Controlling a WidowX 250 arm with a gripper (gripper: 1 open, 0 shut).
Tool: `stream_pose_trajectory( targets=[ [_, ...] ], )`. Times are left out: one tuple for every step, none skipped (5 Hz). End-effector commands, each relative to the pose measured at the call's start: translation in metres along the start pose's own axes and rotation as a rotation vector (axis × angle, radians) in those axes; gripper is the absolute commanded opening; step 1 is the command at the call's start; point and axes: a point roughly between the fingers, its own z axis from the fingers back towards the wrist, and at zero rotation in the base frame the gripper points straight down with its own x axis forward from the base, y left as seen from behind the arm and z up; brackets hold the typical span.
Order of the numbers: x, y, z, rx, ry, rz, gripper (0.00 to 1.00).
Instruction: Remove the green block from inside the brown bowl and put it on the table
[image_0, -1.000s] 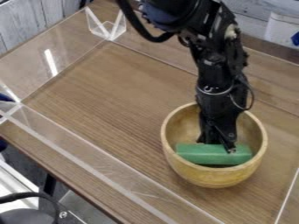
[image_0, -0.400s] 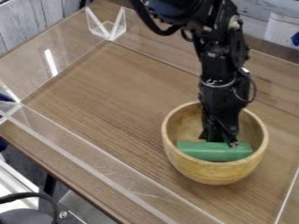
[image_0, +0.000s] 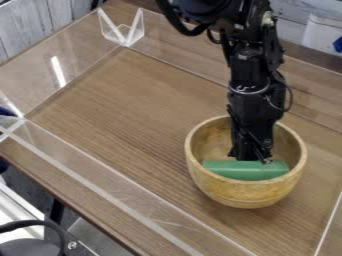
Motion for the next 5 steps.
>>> stream_pose_trajectory(
  targets=[
    [-0.0061,-0.0026,-0.0070,-0.032,0.050,-0.010,0.00],
    [-0.0029,0.0018,-0.0080,-0.026,0.073,0.001,0.00],
    [0.0004,0.0058,-0.0088,-0.019,0.093,0.011,0.00],
    [-0.0014,0.0047,-0.0093,-0.046,0.104,-0.024,0.00],
    [-0.0050,0.0041,-0.0101,-0.079,0.115,-0.056,0.00]
  ],
)
